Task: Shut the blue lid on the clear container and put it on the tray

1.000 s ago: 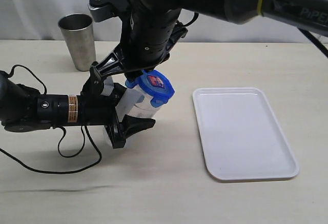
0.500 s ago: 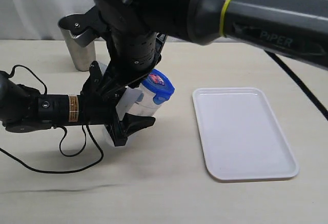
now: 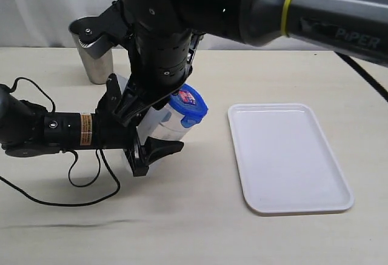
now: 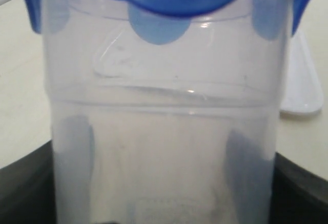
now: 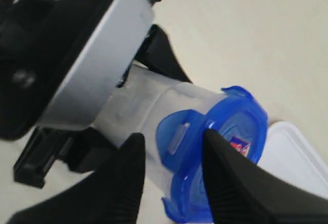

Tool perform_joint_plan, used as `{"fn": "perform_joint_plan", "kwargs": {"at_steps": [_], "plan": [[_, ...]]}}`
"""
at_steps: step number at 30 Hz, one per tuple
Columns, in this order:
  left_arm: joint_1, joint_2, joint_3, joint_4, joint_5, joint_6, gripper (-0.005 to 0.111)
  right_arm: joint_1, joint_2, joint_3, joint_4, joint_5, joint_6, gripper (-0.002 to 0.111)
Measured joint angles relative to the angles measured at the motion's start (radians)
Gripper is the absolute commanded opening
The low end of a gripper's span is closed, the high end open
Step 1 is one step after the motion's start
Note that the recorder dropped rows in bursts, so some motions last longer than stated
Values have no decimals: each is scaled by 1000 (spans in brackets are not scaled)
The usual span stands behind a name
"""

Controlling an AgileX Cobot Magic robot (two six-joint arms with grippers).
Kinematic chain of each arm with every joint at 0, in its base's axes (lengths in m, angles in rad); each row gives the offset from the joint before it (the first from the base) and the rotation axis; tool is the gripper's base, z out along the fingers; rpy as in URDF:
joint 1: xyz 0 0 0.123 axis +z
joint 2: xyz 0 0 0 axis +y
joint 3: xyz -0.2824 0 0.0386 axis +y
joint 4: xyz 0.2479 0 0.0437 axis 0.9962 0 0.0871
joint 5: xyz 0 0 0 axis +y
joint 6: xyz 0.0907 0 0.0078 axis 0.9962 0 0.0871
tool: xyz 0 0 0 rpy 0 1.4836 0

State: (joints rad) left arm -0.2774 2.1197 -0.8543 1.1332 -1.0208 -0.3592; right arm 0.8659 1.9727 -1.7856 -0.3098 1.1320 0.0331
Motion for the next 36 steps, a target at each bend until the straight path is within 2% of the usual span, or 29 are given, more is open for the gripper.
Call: {"fn": "perform_joint_plan", "kwargs": {"at_steps": [7, 9, 12, 15, 17, 26, 36], "plan": [[0, 0, 0, 0, -1, 8, 0, 7, -89, 5, 48, 7, -18, 48], [0, 0, 0, 0, -1, 8, 0, 7, -116, 5, 57, 1, -18, 42], [0, 2, 0, 0, -11, 18, 0, 7, -164, 14, 67, -20, -18, 25], [0, 4, 0, 0, -30, 33, 0, 7, -237, 62, 67, -71, -16, 10], [0, 5, 0, 2, -50, 48, 0, 7, -300, 122, 67, -123, -15, 4], [0, 5, 0, 35, -153, 69, 0, 7, -629, 488, -7, -436, 67, 5], [0, 5, 0, 44, -161, 71, 0, 7, -985, 925, -12, -823, 106, 5]]}}
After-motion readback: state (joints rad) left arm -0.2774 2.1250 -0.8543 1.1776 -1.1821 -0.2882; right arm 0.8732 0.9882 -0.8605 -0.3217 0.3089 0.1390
